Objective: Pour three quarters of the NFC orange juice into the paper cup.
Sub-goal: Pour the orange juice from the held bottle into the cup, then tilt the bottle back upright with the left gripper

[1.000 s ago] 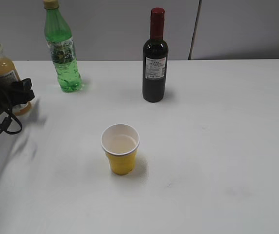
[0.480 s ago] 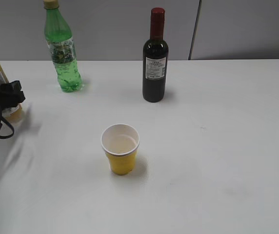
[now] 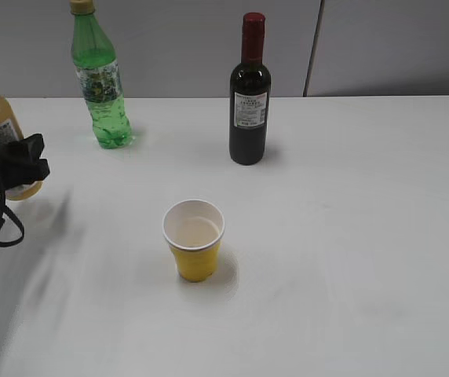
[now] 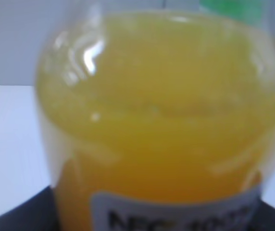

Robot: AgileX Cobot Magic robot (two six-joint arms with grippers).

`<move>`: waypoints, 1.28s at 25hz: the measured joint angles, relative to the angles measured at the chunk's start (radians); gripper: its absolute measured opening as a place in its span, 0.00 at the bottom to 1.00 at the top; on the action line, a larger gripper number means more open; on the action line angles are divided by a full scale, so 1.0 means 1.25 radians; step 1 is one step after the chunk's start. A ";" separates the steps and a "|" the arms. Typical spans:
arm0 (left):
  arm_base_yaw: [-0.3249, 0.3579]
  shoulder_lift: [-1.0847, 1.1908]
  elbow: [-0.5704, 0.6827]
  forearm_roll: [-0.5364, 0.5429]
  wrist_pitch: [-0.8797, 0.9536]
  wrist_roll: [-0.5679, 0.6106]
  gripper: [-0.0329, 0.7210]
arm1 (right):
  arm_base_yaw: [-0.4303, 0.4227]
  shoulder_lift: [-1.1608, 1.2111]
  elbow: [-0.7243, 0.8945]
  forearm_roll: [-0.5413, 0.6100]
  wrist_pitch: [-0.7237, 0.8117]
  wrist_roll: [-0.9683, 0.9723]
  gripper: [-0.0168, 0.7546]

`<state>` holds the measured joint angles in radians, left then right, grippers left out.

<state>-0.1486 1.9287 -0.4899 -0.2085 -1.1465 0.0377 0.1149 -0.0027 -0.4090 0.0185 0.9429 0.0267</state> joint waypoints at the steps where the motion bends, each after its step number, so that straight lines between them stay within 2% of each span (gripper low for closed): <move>1: -0.010 -0.012 0.011 -0.017 0.000 0.006 0.66 | 0.000 0.000 0.000 0.000 0.000 0.000 0.79; 6: -0.088 -0.062 0.065 -0.093 0.001 0.052 0.66 | 0.000 0.000 0.000 0.000 0.000 0.000 0.79; 18: -0.330 -0.086 0.101 -0.377 0.000 0.226 0.66 | 0.000 0.000 0.000 0.000 0.000 0.000 0.79; 25: -0.415 -0.086 0.101 -0.492 -0.006 0.364 0.66 | 0.000 0.000 0.000 0.000 0.000 0.000 0.79; 32: -0.473 -0.087 0.101 -0.552 -0.012 0.498 0.66 | 0.000 0.000 0.000 0.001 0.000 0.000 0.79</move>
<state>-0.7394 1.8205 -0.3635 -0.8983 -1.1619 0.6604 0.1149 -0.0027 -0.4090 0.0195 0.9429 0.0267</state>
